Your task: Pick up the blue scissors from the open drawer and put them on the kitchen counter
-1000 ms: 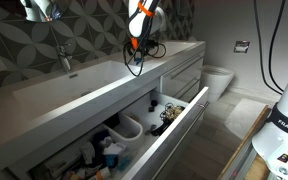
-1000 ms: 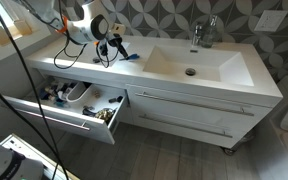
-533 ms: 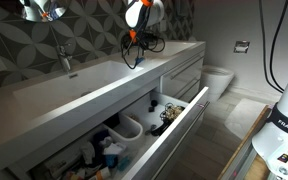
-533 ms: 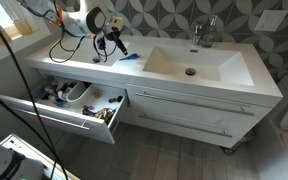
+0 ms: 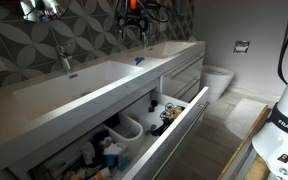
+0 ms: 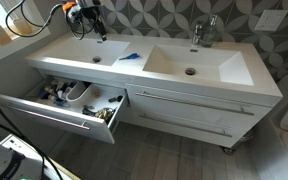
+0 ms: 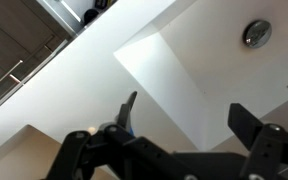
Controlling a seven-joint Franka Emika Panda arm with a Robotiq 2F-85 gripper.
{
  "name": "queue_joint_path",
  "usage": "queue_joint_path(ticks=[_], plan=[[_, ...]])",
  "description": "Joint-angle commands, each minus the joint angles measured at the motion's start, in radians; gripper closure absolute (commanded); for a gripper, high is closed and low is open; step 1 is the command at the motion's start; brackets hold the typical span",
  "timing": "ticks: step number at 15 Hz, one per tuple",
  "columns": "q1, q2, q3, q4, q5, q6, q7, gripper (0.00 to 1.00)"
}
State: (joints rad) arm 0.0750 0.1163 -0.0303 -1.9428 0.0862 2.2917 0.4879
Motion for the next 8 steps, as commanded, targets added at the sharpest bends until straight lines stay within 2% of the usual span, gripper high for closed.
queue_joint_path(ticks=[1, 3, 4, 8], plan=[[-0.007, -0.090, 0.038, -0.050, 0.041, -0.126, -0.139, 0.00], [0.003, -0.104, 0.059, -0.061, 0.025, -0.158, -0.206, 0.00], [-0.007, -0.074, 0.051, -0.025, 0.013, -0.137, -0.139, 0.00], [-0.001, -0.082, 0.068, -0.044, 0.013, -0.148, -0.181, 0.00]])
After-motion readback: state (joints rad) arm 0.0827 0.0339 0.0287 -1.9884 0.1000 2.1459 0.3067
